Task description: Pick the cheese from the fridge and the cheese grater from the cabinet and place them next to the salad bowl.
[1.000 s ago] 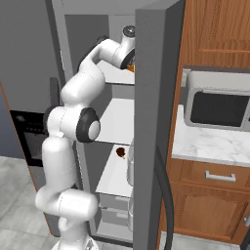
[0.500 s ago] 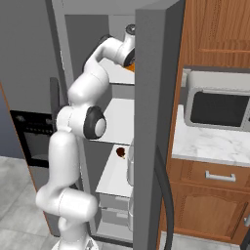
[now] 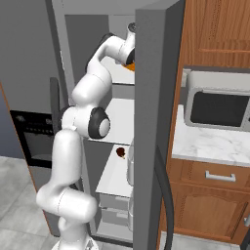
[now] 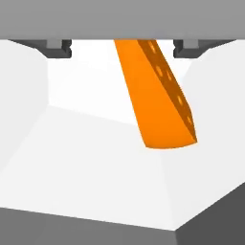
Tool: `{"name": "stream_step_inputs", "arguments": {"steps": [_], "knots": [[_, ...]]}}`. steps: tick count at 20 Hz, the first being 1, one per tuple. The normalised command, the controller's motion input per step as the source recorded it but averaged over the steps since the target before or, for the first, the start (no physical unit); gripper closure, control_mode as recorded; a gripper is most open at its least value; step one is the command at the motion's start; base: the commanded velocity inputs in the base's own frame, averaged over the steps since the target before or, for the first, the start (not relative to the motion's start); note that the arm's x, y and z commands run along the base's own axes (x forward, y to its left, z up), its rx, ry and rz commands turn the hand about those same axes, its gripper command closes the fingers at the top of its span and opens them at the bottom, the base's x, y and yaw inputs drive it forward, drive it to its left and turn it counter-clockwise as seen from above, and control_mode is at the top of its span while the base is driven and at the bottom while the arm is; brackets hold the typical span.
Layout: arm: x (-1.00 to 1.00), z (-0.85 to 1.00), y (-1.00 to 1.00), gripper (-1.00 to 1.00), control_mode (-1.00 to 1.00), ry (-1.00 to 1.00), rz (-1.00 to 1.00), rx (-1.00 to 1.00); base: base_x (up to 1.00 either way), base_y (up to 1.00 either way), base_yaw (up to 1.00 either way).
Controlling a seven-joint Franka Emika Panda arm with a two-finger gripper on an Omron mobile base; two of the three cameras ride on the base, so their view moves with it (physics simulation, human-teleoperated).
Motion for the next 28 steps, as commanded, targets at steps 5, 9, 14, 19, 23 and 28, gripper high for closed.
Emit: {"name": "stream_step_inputs", "arguments": {"steps": [5, 9, 14, 19, 23, 28], "knots": [[-0.19, -0.29, 0.02, 1.0, -1.0, 0.0, 0.0, 0.0, 0.0, 0.0, 0.0], [-0.16, -0.32, 0.08, 1.0, -1.0, 0.0, 0.0, 0.0, 0.0, 0.0, 0.0], [-0.15, -0.25, 0.09, 1.0, -1.0, -0.04, 0.0, 0.0, 0.0, 0.0, 0.0], [-0.14, -0.09, 0.14, 1.0, -1.0, -0.07, 0.0, 0.0, 0.0, 0.0, 0.0], [-0.45, -0.05, 0.14, 1.0, -1.0, -0.09, 0.0, 0.0, 0.0, 0.0, 0.0], [-0.58, -0.1, 0.15, 1.0, -1.0, -0.11, -0.01, 0.0, 0.0, 0.0, 0.0]]}}
